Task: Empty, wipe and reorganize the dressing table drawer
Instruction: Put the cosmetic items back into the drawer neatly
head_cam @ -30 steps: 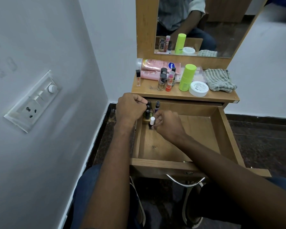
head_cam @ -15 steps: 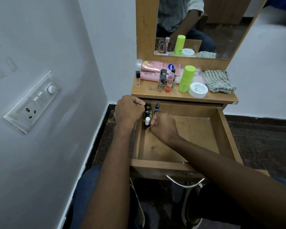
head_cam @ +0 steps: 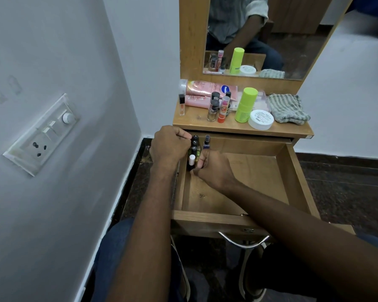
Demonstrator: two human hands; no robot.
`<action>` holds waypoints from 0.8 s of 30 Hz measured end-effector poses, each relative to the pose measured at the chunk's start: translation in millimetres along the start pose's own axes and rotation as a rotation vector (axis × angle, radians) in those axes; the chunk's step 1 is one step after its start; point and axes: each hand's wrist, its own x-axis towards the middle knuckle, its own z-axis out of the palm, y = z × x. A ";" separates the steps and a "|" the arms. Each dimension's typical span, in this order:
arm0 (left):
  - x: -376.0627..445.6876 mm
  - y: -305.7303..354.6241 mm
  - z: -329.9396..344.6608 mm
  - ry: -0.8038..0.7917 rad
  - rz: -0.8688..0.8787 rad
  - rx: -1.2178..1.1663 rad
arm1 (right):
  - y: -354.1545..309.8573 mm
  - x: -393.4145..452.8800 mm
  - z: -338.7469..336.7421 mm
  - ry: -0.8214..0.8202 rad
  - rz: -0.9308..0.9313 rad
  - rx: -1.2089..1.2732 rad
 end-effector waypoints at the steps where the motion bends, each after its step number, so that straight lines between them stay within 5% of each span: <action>1: -0.6 0.0 -0.7 0.002 0.000 0.003 | -0.7 -0.1 0.5 0.002 -0.003 -0.001; 8: -2.9 5.7 -5.5 0.011 0.003 -0.064 | -3.5 -5.1 -11.2 0.032 -0.021 0.064; 17: -6.7 16.8 -10.1 0.177 0.104 -0.132 | -46.5 2.6 -53.8 0.398 -0.251 0.048; 20: -7.5 22.4 -11.1 0.250 0.152 -0.145 | -57.3 14.7 -78.8 0.579 -0.238 0.062; 24: 0.9 31.1 -12.2 0.344 0.149 -0.206 | -51.1 23.3 -92.5 0.623 -0.188 0.064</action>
